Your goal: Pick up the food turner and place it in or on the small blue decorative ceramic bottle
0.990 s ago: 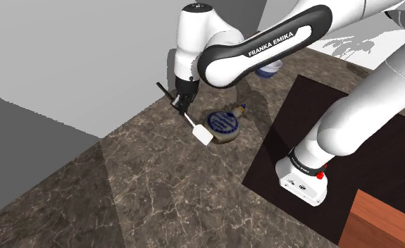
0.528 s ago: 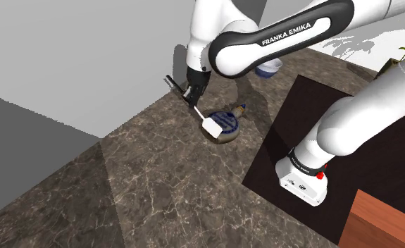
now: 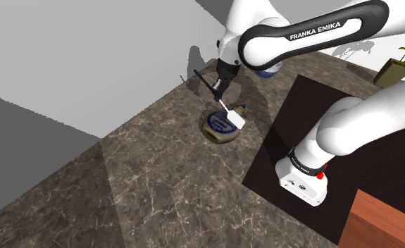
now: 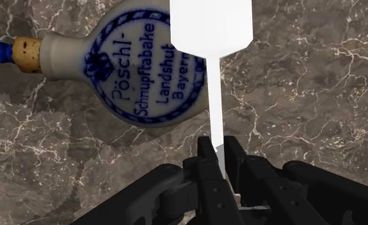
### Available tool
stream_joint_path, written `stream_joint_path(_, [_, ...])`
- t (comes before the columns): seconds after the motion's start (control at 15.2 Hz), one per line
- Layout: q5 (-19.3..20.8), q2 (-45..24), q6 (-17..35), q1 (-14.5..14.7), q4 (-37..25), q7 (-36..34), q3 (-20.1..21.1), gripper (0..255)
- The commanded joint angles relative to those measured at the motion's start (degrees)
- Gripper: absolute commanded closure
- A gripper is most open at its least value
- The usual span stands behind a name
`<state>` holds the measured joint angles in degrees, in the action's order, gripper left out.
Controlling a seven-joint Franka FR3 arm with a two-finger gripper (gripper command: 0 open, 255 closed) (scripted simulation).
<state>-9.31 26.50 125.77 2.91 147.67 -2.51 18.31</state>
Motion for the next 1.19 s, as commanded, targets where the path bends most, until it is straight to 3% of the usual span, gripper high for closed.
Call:
stream_joint_path(0.0, [0.07, 2.76, -0.61, -0.46, 2.29, 2.73, -2.10, 255])
stream_joint_path(0.33, [1.94, 9.63, -2.91, -2.81, 7.29, 9.92, -8.24, 255])
stream_joint_path(1.12, [1.33, 4.53, 7.73, -2.73, 12.86, 10.15, -7.40, 255])
